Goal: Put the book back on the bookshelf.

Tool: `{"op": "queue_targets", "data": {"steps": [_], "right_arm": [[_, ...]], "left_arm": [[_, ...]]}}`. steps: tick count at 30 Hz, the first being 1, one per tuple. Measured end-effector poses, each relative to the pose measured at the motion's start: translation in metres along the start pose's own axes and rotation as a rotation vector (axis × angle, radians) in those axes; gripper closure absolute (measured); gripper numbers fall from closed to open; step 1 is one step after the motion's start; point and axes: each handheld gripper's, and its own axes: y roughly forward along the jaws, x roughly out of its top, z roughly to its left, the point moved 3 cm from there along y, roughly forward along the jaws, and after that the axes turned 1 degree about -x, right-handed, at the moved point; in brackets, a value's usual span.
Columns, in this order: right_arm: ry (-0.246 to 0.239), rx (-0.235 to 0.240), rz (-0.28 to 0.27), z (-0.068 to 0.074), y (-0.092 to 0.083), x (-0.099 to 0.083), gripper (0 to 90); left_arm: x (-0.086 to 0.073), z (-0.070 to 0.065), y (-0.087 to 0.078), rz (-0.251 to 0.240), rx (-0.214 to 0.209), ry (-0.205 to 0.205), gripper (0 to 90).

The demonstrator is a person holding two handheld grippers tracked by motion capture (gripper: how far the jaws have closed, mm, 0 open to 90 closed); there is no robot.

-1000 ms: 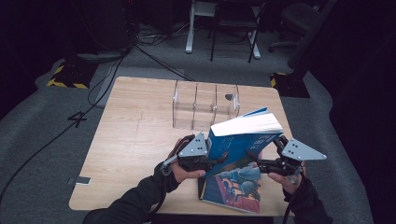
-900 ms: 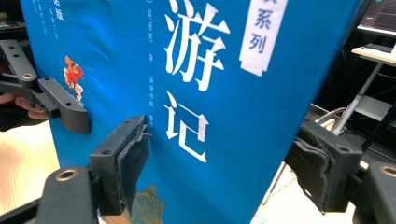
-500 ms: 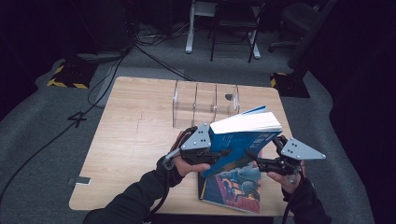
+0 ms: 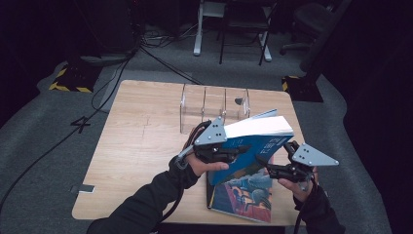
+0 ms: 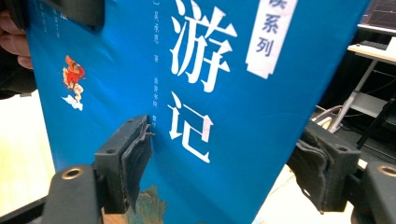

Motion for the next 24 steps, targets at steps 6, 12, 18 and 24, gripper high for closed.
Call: {"op": "queue_targets", "data": {"steps": [6, 12, 18, 24], "right_arm": [[0.004, -0.003, 0.001, -0.001, 0.0, 0.0, 25.9], [0.002, -0.008, 0.008, -0.002, -0.002, 0.0, 27.4], [0.001, -0.006, 0.01, -0.005, -0.009, -0.002, 29.2], [-0.01, -0.027, 0.041, -0.008, -0.017, -0.01, 29.8]], "left_arm": [[0.007, 0.002, 0.0, 0.003, -0.005, -0.01, 53.7], [0.008, 0.005, -0.001, -0.002, -0.03, -0.037, 57.8], [0.012, 0.004, 0.001, 0.013, -0.031, -0.019, 59.7], [0.012, 0.007, 0.001, 0.018, -0.023, -0.035, 60.0]]}}
